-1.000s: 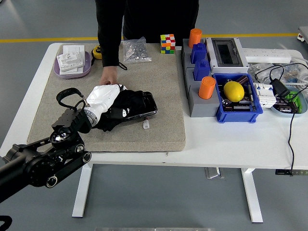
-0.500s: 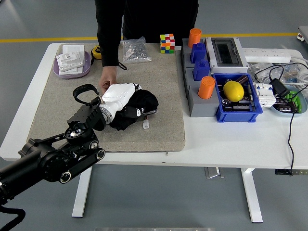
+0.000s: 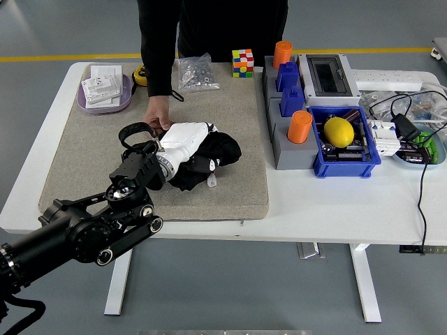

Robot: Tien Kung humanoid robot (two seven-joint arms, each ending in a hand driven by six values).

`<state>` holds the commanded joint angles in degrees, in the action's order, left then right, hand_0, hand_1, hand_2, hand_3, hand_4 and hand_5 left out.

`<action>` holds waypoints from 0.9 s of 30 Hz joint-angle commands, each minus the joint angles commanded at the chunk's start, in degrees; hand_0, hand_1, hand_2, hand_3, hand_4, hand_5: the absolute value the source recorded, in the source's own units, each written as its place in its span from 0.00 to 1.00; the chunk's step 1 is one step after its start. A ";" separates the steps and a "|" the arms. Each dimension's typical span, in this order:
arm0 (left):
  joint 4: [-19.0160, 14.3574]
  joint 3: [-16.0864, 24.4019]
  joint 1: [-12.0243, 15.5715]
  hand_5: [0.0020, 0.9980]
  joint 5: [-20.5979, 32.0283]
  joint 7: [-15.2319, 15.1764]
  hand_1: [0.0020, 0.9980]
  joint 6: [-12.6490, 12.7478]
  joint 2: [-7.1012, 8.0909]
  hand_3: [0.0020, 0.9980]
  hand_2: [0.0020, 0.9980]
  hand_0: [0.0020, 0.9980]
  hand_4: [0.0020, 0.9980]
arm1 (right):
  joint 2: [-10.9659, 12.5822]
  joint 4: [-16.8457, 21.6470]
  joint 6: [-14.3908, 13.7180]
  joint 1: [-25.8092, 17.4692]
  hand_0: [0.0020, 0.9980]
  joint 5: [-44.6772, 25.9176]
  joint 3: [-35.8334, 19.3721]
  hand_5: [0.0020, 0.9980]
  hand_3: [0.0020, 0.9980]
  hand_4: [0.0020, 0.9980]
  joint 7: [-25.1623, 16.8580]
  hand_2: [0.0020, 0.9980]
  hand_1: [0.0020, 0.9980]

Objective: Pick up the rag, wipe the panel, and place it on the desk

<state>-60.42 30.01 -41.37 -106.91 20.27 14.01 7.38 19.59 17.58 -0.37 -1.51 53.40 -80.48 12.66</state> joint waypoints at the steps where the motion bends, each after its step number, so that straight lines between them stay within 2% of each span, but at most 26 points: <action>1: 0.06 0.09 0.03 0.00 -0.02 -0.01 0.12 0.02 0.05 0.29 0.43 0.22 0.00 | 0.01 0.00 0.00 0.01 0.69 -0.03 0.06 0.70 0.62 1.00 0.00 0.64 0.46; 9: 0.62 0.03 0.12 0.00 -0.39 -0.05 0.12 0.07 1.31 0.29 0.43 0.22 0.00 | -0.07 -0.10 -0.09 -0.01 0.69 0.44 -0.96 0.71 0.62 1.00 -0.03 0.64 0.46; 17: -0.37 0.35 0.69 0.00 -1.12 -0.07 0.12 0.08 2.88 0.29 0.43 0.22 0.00 | -0.08 -0.11 -0.22 -0.16 0.69 0.39 -1.27 0.71 0.62 1.00 -0.18 0.64 0.46; 27: -2.81 2.18 2.98 0.00 -2.79 0.13 0.12 -0.14 6.02 0.29 0.43 0.22 0.00 | -0.32 -0.19 -0.29 -0.52 0.69 0.33 -1.76 0.71 0.62 1.00 -0.37 0.64 0.46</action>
<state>-63.24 32.19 -38.40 -109.70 20.40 13.87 13.39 19.27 17.39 -0.66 -2.04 53.73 -82.24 12.29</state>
